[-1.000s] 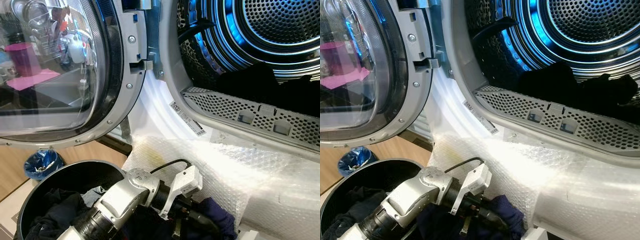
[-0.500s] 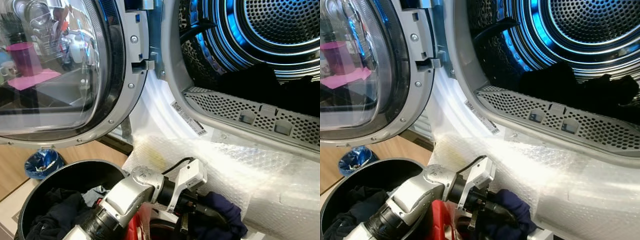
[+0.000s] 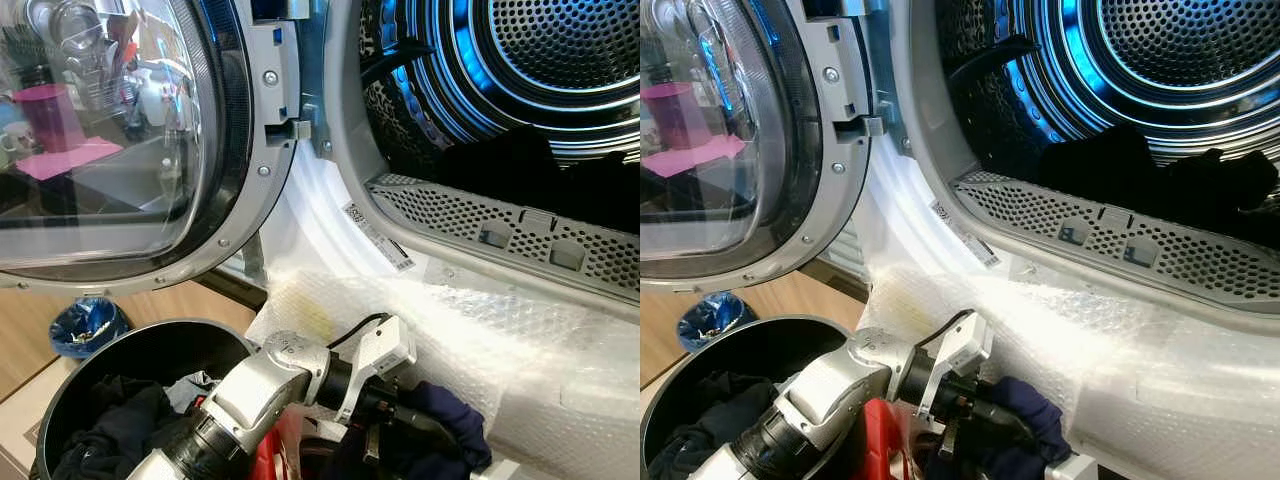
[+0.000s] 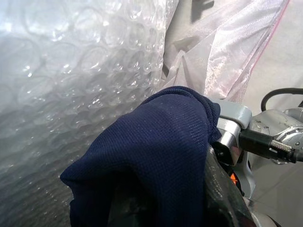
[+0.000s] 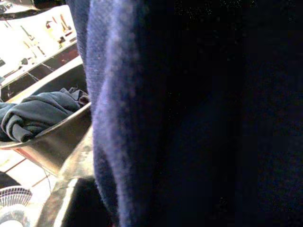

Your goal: Clothes washing

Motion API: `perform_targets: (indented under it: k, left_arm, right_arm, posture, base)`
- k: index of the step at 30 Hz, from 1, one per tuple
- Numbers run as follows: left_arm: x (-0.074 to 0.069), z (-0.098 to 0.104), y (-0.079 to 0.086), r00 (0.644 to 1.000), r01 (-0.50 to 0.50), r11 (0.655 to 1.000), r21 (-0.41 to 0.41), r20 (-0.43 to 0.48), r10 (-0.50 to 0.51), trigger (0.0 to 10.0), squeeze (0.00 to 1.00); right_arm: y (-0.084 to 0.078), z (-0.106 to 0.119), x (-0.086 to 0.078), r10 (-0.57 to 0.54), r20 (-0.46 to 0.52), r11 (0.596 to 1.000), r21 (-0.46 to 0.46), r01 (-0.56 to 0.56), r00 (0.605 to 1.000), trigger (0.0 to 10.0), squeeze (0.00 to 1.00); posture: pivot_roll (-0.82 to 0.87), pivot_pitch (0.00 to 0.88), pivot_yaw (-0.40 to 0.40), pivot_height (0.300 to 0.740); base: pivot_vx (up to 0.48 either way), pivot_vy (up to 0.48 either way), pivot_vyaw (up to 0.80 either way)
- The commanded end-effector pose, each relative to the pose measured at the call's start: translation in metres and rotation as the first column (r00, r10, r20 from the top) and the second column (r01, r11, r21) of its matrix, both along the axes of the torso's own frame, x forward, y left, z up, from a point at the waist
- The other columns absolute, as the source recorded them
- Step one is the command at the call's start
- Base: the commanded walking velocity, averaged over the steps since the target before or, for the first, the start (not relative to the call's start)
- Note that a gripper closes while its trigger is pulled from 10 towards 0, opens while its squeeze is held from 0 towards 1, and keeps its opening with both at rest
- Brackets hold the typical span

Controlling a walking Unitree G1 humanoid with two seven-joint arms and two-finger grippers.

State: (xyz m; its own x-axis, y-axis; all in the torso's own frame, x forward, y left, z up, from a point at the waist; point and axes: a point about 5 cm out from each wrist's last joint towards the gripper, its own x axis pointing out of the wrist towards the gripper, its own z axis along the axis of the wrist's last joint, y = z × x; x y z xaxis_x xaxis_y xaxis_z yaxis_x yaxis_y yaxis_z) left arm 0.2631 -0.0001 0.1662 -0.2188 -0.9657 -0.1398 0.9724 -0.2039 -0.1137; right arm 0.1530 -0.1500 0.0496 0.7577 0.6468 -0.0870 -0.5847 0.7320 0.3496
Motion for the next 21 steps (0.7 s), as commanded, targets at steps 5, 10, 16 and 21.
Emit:
perform_targets:
  k: [5, 10, 16, 21]
  left_arm:
    - [0.0064, 0.024, -0.0033, 0.998, -0.003, 0.997, -0.075, 0.07, 0.008, 0.0, 0.0]
    - [0.0061, 0.0237, -0.003, 0.998, -0.002, 0.997, -0.075, 0.068, 0.007, 0.0, 0.0]
    - [0.0052, 0.0241, -0.0023, 0.997, 0.001, 0.997, -0.076, 0.072, 0.004, 0.0, 0.0]
    - [0.0032, 0.0251, -0.0006, 0.998, 0.007, 0.997, -0.082, 0.069, -0.001, 0.0, 0.0]
  right_arm:
    - [0.0011, -0.0059, -0.0018, -0.002, -0.021, 1.0, -0.006, 0.002, 1.0, 0.0, 0.0]
    - [0.0015, -0.0036, -0.0007, -0.005, -0.01, 1.0, 0.005, 0.005, 1.0, 0.0, 0.0]
    - [0.002, -0.006, -0.0047, 0.008, -0.017, 1.0, -0.001, -0.008, 1.0, 0.0, 0.0]
    - [0.0038, -0.0055, -0.0055, 0.013, -0.011, 1.0, 0.006, -0.013, 1.0, 0.0, 0.0]
  posture:
    - [0.12, 0.0, -0.004, 0.74]
    - [0.12, 0.0, -0.001, 0.74]
    - [0.12, 0.0, 0.005, 0.74]
    - [0.12, 0.0, 0.012, 0.74]
  base:
    - [0.0, 0.0, 0.0]
    - [0.0, 0.0, 0.0]
    - [0.0, 0.0, 0.0]
    - [0.0, 0.0, 0.0]
